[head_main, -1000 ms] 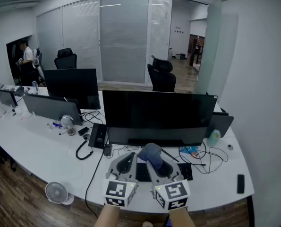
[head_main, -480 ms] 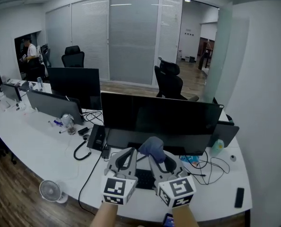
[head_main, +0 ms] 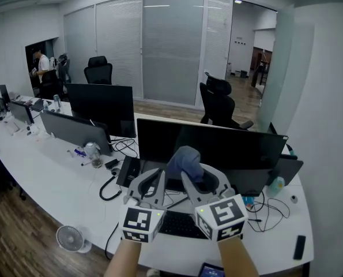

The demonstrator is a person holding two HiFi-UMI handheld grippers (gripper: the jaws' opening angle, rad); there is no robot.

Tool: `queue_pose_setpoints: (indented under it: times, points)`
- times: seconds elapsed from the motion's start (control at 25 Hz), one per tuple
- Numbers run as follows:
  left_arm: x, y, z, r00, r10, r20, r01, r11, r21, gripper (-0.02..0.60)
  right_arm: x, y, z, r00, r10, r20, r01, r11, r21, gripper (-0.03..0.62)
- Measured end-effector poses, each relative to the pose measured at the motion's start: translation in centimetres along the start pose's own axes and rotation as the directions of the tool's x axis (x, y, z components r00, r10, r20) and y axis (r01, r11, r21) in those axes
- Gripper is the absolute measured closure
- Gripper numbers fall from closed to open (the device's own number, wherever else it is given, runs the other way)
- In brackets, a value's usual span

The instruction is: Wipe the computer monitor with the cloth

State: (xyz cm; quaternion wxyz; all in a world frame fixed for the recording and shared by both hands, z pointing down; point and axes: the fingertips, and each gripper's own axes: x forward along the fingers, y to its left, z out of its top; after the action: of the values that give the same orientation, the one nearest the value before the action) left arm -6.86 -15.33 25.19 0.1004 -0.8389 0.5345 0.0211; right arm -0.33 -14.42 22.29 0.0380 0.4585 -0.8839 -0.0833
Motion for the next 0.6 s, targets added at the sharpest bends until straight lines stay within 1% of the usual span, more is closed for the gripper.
queue_pose_setpoints:
  times: [0.2, 0.4, 0.6]
  points:
    - [1.5, 3.7, 1.0, 1.0, -0.003, 0.005, 0.003, 1.0, 0.023, 0.574, 3.9, 0.0, 2.2, 1.0, -0.006, -0.025, 0.004, 0.998, -0.061, 0.468]
    - [3.3, 7.6, 1.6, 1.0, 0.021, 0.009, -0.021, 0.999, 0.024, 0.574, 8.2, -0.5, 4.6, 0.998, -0.034, -0.052, 0.026, 0.988, -0.15, 0.467]
    - [5.0, 10.9, 1.7, 0.999, 0.04, 0.002, -0.04, 0.999, 0.03, 0.574, 12.7, -0.6, 5.8, 0.996, -0.042, -0.075, 0.028, 0.982, -0.186, 0.467]
